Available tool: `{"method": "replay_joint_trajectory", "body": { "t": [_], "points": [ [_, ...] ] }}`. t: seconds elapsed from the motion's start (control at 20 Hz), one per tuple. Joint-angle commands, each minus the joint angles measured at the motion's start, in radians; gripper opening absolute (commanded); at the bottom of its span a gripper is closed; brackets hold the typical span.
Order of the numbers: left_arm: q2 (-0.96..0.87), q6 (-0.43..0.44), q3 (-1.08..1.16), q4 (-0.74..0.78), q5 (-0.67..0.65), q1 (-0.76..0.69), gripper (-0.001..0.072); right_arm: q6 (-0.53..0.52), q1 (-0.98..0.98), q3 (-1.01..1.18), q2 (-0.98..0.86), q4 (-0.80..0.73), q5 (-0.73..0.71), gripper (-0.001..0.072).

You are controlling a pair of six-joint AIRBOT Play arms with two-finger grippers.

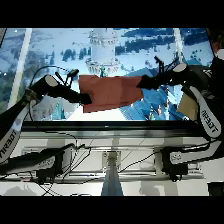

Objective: Fold the clothes and pants, and hang the long-sleeved shirts on hangers.

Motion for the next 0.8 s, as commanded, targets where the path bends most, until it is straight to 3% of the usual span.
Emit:
{"method": "replay_joint_trajectory", "body": {
  "t": [0.0,0.2,0.35,0.6,0.75],
  "points": [
    [0.041,0.001,0.127,0.083,0.002,0.064,0.0688,0.089,0.005,0.215,0.121,-0.212,0.009,0.0014],
    [0.145,0.0,0.285,0.079,0.024,0.132,0.0688,0.315,-0.041,0.483,0.282,-0.608,0.082,0.0014],
    [0.22,0.0,0.3,0.08,0.106,0.142,0.0687,0.415,-0.193,0.651,0.356,-0.766,0.277,0.0014],
    [0.24,0.0,0.3,0.08,0.108,0.141,0.0687,0.772,-0.602,0.798,0.446,-0.851,0.609,0.0015],
    [0.239,0.0,0.3,0.08,0.108,0.141,0.0687,0.871,-0.801,0.815,0.505,-0.851,0.684,0.0015]
  ]
}}
